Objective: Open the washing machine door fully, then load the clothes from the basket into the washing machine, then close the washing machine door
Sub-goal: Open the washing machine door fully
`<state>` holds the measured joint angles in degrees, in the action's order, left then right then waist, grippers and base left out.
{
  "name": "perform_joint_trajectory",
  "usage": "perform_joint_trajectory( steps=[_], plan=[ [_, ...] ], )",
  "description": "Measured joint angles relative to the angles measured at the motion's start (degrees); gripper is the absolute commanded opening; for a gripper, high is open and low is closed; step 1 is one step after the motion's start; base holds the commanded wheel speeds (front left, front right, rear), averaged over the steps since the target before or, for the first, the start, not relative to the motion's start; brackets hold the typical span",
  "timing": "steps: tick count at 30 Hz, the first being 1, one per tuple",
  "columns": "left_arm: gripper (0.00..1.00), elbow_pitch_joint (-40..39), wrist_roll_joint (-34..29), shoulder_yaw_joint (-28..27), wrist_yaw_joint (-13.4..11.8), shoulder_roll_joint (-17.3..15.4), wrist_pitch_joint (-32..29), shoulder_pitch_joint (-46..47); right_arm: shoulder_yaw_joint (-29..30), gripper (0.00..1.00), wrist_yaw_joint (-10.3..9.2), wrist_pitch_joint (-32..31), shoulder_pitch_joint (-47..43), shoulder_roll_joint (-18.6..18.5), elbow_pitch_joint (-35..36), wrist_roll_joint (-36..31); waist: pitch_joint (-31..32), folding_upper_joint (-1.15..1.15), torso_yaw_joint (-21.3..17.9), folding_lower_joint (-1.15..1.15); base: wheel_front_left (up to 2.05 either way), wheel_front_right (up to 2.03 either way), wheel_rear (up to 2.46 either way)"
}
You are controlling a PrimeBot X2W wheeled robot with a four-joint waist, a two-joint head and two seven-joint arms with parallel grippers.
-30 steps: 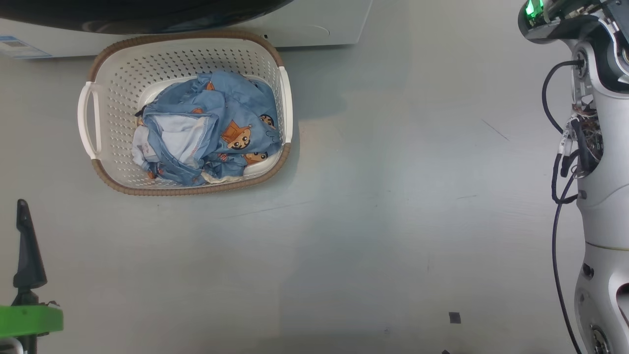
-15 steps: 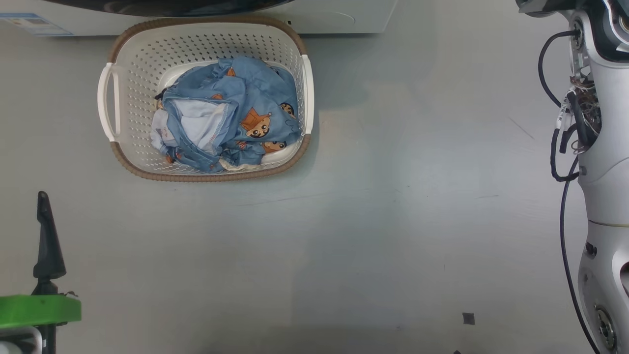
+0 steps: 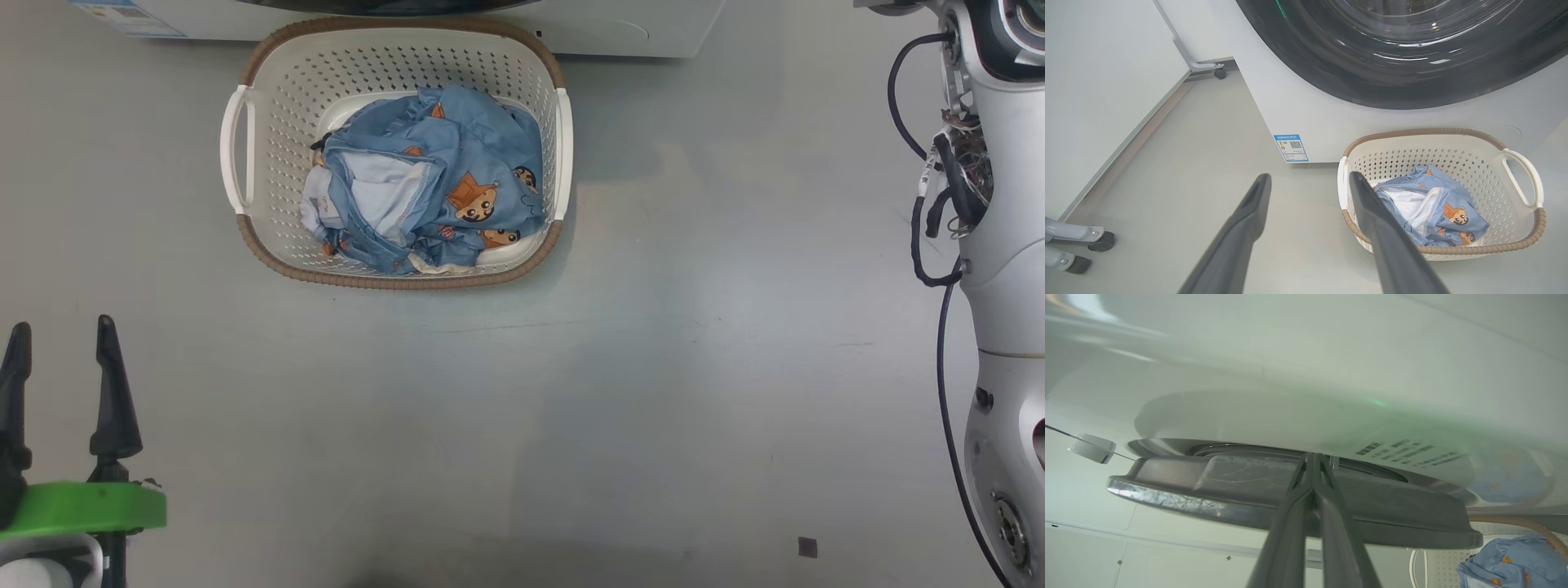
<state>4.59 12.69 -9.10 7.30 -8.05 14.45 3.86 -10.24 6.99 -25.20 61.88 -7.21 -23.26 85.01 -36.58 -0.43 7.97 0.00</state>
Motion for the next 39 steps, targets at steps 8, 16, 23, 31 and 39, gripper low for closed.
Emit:
perform_joint_trajectory(
  steps=[8,16,23,31,39],
  plan=[
    [1.00,0.38,0.00,0.43,0.00,0.46,0.00,0.00,-0.60,0.00,0.00,-0.32,2.08,-0.23,-0.71,-0.01,0.18,0.00,2.33,0.00,0.00,0.00,0.00],
    [1.00,0.53,-0.01,0.56,0.00,0.60,0.00,-0.32,-1.70,0.00,0.00,-0.44,4.15,-0.09,-1.10,-0.01,-0.25,0.00,3.45,0.00,0.00,0.00,0.00],
    [1.00,0.49,-0.01,0.68,0.00,1.21,0.00,-0.35,-2.12,0.00,0.00,-0.45,5.33,-0.12,-1.25,-0.01,-0.53,0.00,3.92,0.00,0.00,0.00,0.00],
    [1.00,0.46,-0.01,0.27,0.00,1.70,0.00,-0.34,-3.58,0.00,0.00,-1.19,6.01,-0.29,-1.51,0.14,-1.00,0.00,4.12,0.00,0.00,0.00,0.00],
    [1.00,0.45,-0.01,-0.34,0.00,1.83,0.00,-0.02,-6.56,0.00,0.00,-3.49,5.86,-0.08,-1.49,0.34,-0.19,0.00,3.20,0.00,0.00,0.00,0.00]
  ],
)
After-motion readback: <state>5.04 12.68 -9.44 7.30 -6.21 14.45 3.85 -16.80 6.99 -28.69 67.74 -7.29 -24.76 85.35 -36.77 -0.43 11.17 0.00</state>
